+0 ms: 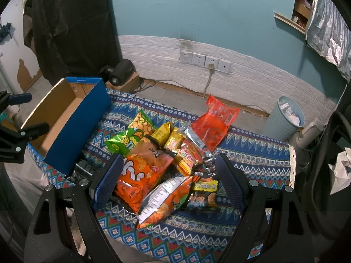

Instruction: Organize snacks

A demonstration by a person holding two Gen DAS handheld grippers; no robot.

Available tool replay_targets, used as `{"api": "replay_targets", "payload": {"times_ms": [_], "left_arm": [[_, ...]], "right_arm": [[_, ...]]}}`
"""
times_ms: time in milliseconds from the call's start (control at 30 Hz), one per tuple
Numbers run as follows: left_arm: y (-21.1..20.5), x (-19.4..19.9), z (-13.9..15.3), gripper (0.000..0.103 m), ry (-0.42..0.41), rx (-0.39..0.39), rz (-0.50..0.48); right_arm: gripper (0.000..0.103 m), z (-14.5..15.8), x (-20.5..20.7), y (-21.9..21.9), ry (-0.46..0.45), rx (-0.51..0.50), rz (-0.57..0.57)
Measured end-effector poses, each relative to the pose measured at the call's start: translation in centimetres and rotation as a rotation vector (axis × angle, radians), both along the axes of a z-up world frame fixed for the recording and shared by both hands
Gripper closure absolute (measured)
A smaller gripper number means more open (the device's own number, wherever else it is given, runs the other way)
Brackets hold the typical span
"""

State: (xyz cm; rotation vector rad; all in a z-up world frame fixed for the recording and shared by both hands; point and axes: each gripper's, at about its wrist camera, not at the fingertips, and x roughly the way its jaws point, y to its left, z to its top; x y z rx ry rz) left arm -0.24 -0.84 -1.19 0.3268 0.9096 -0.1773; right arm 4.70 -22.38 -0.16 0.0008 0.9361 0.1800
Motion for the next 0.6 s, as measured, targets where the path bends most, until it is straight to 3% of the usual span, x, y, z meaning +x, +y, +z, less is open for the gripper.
{"api": "replay_targets", "payload": {"times_ms": [600], "left_arm": [[0.11,0.04,-0.06,0.004,0.003,-0.002,-0.002]], "right_arm": [[0.019,-0.07,-0.10,-0.25,0.005,-0.001,-0.001]]}}
